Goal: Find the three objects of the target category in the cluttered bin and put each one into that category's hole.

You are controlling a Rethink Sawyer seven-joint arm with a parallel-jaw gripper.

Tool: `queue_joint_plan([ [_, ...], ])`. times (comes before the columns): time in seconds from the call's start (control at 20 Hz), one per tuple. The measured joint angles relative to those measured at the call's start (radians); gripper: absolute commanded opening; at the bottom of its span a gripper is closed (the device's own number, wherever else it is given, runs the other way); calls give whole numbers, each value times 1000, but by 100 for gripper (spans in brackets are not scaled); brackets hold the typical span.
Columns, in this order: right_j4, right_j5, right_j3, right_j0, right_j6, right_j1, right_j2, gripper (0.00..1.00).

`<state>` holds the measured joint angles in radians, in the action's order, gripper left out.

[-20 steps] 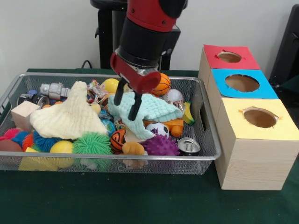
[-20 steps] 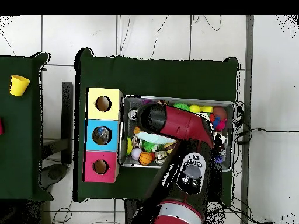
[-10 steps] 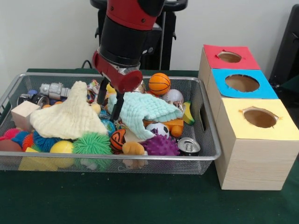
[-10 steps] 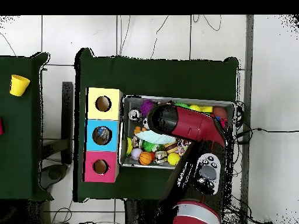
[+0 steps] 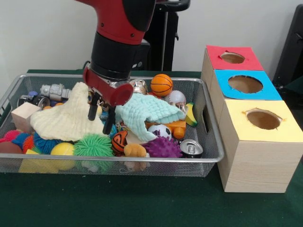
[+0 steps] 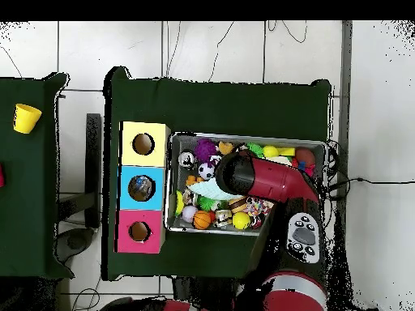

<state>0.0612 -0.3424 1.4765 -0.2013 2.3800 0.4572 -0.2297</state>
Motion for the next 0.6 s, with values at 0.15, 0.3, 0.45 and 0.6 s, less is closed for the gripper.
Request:
queue_joint_plan([
  [0.15,36,32,15,-19,0,-5,12,100],
  [0.3,77,39,36,-43,0,-7,29,100],
  [0.45,121,40,57,-76,0,-6,56,100],
  [0.6,152,40,65,-105,0,-6,78,100],
])
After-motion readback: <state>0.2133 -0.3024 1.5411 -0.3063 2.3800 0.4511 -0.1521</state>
